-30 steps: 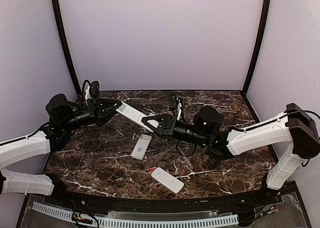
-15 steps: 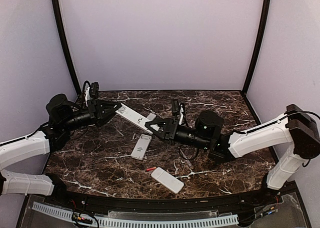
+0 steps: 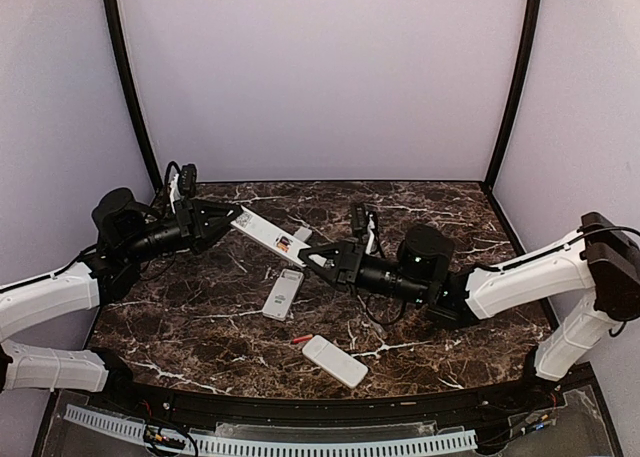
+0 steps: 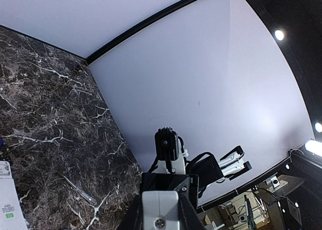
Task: Unload the batteries from the remote control
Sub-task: Remove the battery cover from the remote control.
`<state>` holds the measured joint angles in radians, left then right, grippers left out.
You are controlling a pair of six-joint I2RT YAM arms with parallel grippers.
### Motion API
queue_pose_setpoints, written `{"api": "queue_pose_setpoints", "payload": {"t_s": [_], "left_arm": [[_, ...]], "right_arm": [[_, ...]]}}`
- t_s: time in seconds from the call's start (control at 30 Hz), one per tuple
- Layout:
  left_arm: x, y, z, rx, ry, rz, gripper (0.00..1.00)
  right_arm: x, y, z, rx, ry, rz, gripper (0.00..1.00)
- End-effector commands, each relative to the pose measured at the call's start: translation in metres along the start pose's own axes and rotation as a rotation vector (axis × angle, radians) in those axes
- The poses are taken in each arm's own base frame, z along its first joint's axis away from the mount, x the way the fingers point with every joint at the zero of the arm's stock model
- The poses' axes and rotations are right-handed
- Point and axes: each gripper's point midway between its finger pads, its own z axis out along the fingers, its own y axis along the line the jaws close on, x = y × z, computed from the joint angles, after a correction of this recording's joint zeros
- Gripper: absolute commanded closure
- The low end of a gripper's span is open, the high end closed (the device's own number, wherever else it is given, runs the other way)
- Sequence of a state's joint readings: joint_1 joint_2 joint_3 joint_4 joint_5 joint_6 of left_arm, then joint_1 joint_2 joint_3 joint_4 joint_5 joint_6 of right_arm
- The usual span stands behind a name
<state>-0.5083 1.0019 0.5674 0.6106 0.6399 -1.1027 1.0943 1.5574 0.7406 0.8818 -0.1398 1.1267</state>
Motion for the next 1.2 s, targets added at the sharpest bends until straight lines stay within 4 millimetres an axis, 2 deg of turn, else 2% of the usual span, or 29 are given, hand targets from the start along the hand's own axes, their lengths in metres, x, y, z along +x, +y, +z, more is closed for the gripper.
{"api": "queue_pose_setpoints", "payload": {"t_s": [0.0, 0.43, 0.7, 0.9, 1.07, 1.17], "left_arm": [[-0.007, -0.027, -0.004, 0.078, -0.018, 0.055, 1.0], [-0.006, -0.019, -0.005, 0.048, -0.021, 0.053, 1.0], [-0.006, -0.011, -0.006, 0.028, -0.029, 0.047, 1.0], [-0.004, -0.009, -0.005, 0.025, -0.022, 0.042, 1.0], [-0.004, -0.008, -0.005, 0.027, -0.02, 0.039, 1.0], [-0.003, -0.006, -0.004, 0.02, -0.018, 0.038, 1.0]], "right_arm": [[0.001, -0.023, -0.008, 0.086, -0.008, 0.017, 0.72], [0.002, -0.022, -0.014, 0.086, -0.009, 0.031, 0.86], [0.0, -0.02, -0.02, 0.093, -0.016, 0.035, 0.89], [0.0, -0.014, -0.018, 0.076, -0.006, 0.03, 0.82], [0.001, -0.009, -0.014, 0.058, 0.007, 0.025, 0.81], [0.002, -0.008, -0.013, 0.049, 0.014, 0.021, 0.74]]}}
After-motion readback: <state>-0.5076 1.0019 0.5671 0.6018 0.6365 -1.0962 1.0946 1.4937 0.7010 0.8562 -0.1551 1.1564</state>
